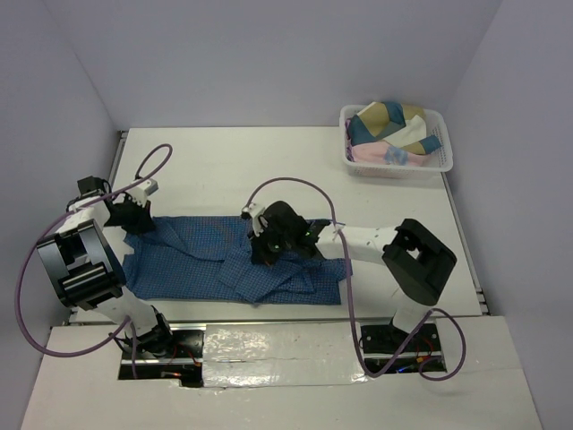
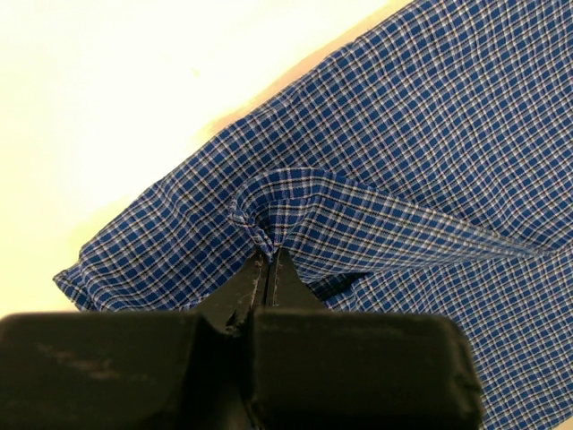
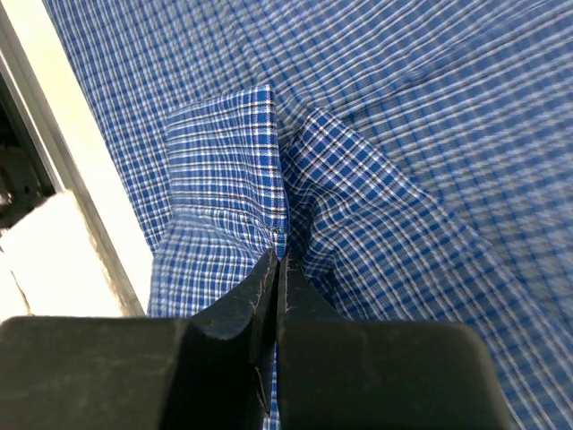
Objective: Fold and stack the long sleeve shirts
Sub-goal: Fold the shirt
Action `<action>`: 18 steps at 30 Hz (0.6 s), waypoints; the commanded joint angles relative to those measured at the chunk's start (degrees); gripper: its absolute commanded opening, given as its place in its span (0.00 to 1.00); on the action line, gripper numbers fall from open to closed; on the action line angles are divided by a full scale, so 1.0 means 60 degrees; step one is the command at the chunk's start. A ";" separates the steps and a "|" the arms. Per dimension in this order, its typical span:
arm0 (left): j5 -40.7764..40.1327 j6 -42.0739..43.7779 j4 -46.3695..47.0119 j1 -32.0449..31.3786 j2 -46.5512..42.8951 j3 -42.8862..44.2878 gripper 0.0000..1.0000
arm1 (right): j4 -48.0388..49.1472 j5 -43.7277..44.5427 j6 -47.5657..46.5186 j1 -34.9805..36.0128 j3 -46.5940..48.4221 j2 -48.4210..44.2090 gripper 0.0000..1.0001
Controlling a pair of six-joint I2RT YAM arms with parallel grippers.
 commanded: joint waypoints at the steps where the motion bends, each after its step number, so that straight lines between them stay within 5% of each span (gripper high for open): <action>1: 0.0454 -0.0069 -0.0133 -0.0027 -0.0125 0.0438 0.00 | -0.0163 0.0458 0.0060 -0.0462 0.0253 -0.0880 0.00; 12: 0.0689 -0.1181 0.0422 -0.0364 0.0519 0.1945 0.00 | -0.0353 0.0620 0.0148 -0.3024 0.1834 -0.1337 0.00; 18: 0.0279 -0.3667 0.2355 -0.0628 0.1573 0.3424 0.00 | -0.0031 -0.0200 0.1230 -0.5398 0.4350 -0.0504 0.00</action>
